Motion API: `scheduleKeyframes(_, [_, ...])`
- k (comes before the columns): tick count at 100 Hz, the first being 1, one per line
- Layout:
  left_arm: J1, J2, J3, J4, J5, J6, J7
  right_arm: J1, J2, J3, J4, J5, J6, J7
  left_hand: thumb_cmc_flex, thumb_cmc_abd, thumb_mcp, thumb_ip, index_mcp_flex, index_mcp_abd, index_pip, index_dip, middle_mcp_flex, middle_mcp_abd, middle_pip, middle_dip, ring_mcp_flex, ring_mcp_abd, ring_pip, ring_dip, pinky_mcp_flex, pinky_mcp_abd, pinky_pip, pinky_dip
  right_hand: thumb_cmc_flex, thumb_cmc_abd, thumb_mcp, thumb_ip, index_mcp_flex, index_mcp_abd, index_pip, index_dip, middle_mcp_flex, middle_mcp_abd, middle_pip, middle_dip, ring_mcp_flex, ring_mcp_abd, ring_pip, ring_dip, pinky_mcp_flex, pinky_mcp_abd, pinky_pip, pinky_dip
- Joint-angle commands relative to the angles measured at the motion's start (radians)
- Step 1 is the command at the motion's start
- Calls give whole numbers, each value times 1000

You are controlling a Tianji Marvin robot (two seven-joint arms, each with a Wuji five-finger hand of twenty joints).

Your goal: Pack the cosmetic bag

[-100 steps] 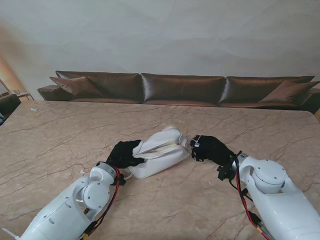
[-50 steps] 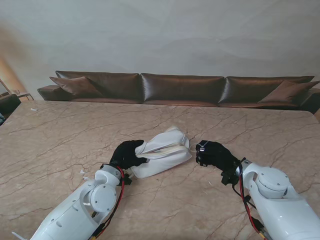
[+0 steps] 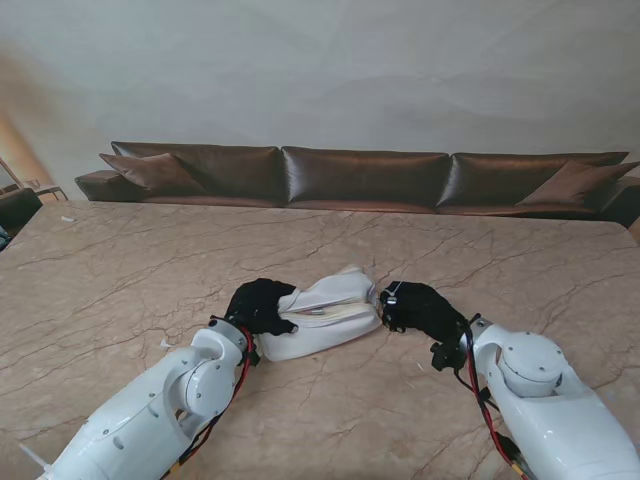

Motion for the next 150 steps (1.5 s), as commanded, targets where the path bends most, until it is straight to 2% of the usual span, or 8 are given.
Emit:
scheduleKeyframes(1, [22, 5, 25, 56, 6, 9, -37, 8, 4, 5, -51, 7, -3, 6, 333, -16, 572, 219, 187, -152, 163, 30, 153, -46, 191, 49, 140, 30, 390, 37, 12, 23, 52, -14, 15, -13, 6, 5, 55, -160, 17, -18, 0, -27, -28, 13, 8, -4, 6, 15, 4, -11, 1, 17])
scheduleKeyframes(51, [18, 5, 35, 78, -17, -22, -51, -24, 24, 36, -115, -18, -2, 42, 208, 216, 463, 154, 48, -132, 120, -18, 95, -93, 10, 59, 125, -21, 170, 79, -94, -61, 24, 3, 3, -23, 26, 17, 66, -168, 42, -6, 10, -32, -27, 19, 15, -4, 3, 14, 11, -10, -3, 19])
scheduleKeyframes(61, [44, 9, -3, 46, -45, -41, -79, -30, 26, 38, -100, -33, 7, 49, 86, 135, 425, 10, -92, -136, 80, -208, 44, -90, -212, 107, 43, -46, -1, 188, -185, -106, -87, 202, 0, -23, 29, 23, 69, -170, 47, 4, 10, -33, -26, 21, 14, -2, 3, 15, 11, -10, -3, 20])
scheduleKeyframes(75, [74, 15, -48, 13, -114, -76, -140, -48, 26, 54, -94, -37, 9, 46, -189, 349, 141, 154, -268, -123, 15, -296, -123, -73, -316, 91, -151, -53, -227, 181, -338, -106, -254, 226, -4, -27, 37, 33, 76, -176, 55, 25, 12, -35, -21, 24, 14, -4, 4, 16, 11, -10, -3, 20])
scheduleKeyframes(85, [79, 7, -62, 25, -174, -109, -141, -62, 26, 67, -91, -39, 0, 42, -227, 385, -64, 120, -290, -130, -5, -290, -226, -80, -207, -77, -195, -58, -346, 127, -370, -111, -307, 236, -17, -33, 54, 51, 90, -184, 58, 63, 18, -40, -16, 29, 18, -6, 6, 17, 11, -10, -4, 21])
scheduleKeyframes(115, [86, -44, -84, 75, -440, -151, -128, -69, 14, 76, -27, 6, -12, 47, 225, 363, 82, 2, -130, -142, 4, -409, -51, -67, -338, 100, -120, -10, -250, 188, -374, -121, -281, 268, -31, -57, 107, 98, 139, -198, 63, 162, 30, -47, -11, 42, 20, -3, 7, 18, 9, 0, -9, 21])
scheduleKeyframes(129, [86, -55, -80, 73, -425, -123, -81, -55, 1, 62, 9, 55, -16, 50, 261, 423, 148, 65, -89, -145, 105, 1, -64, -98, -4, 230, -80, 33, -1, 320, -350, -107, -203, 303, -20, -60, 104, 94, 135, -193, 49, 161, 28, -42, -13, 43, 15, 2, 7, 19, 6, 2, -11, 22])
scheduleKeyframes(150, [121, -36, -111, -9, -269, -23, -40, -23, -22, 27, 54, 138, -4, 56, 262, 354, 331, 148, 16, -117, 143, 77, 49, -81, 90, 228, 55, 68, 154, 309, -247, -46, -98, 201, 53, -78, 99, 45, 101, -155, 28, 15, 24, -19, -34, 48, 4, 11, 2, 24, -12, 10, -22, 33])
